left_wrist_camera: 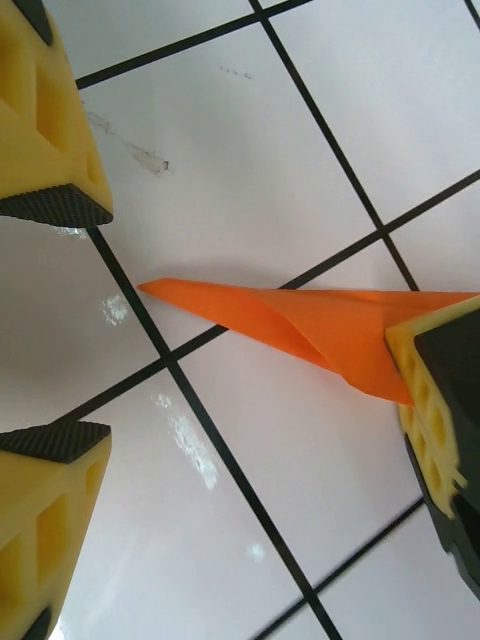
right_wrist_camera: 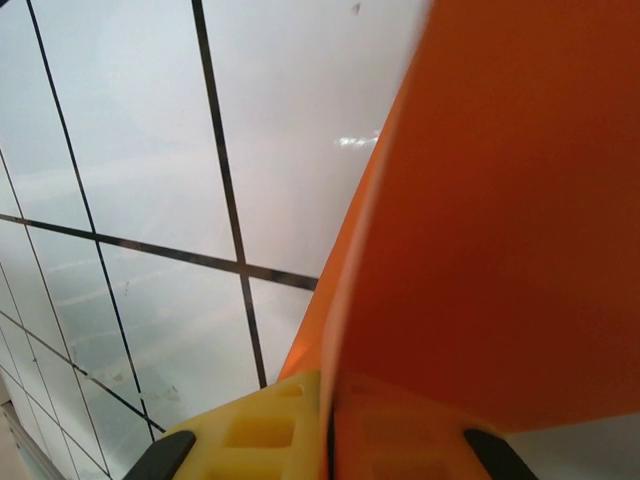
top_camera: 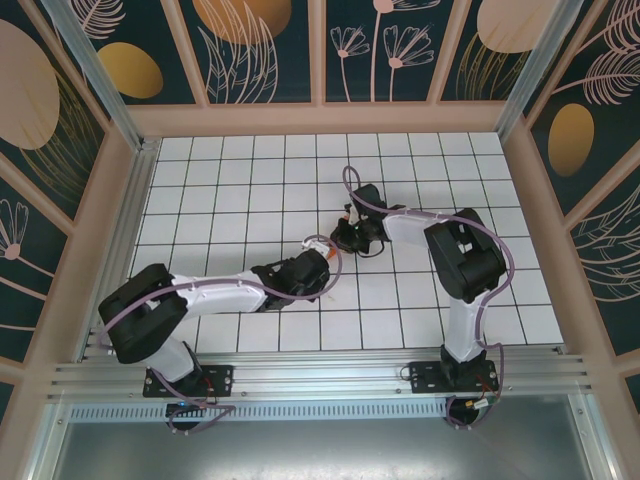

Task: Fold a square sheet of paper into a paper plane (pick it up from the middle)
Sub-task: Fold the wing for the fifth time at the center of the table.

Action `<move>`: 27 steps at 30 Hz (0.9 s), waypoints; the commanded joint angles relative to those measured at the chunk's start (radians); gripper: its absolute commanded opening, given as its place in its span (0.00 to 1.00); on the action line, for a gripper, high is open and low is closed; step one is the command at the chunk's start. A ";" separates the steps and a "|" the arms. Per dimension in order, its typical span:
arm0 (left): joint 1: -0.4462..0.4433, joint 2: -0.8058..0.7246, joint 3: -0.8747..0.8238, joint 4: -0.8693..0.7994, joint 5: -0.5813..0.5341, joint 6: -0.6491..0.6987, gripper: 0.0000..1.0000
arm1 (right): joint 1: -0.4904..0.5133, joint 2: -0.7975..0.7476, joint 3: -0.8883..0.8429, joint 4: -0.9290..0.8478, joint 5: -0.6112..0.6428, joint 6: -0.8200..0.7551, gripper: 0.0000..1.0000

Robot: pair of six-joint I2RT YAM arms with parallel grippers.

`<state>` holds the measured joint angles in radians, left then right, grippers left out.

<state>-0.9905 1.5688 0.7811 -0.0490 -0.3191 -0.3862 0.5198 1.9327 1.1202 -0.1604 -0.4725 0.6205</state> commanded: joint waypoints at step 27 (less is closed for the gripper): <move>0.293 0.079 -0.223 0.681 0.698 -0.448 0.25 | 0.017 0.028 0.007 -0.019 -0.244 -0.289 0.10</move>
<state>-0.7010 1.6264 0.5732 0.5468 0.3340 -0.8104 0.5278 1.9339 1.1179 -0.1619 -0.6777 0.3878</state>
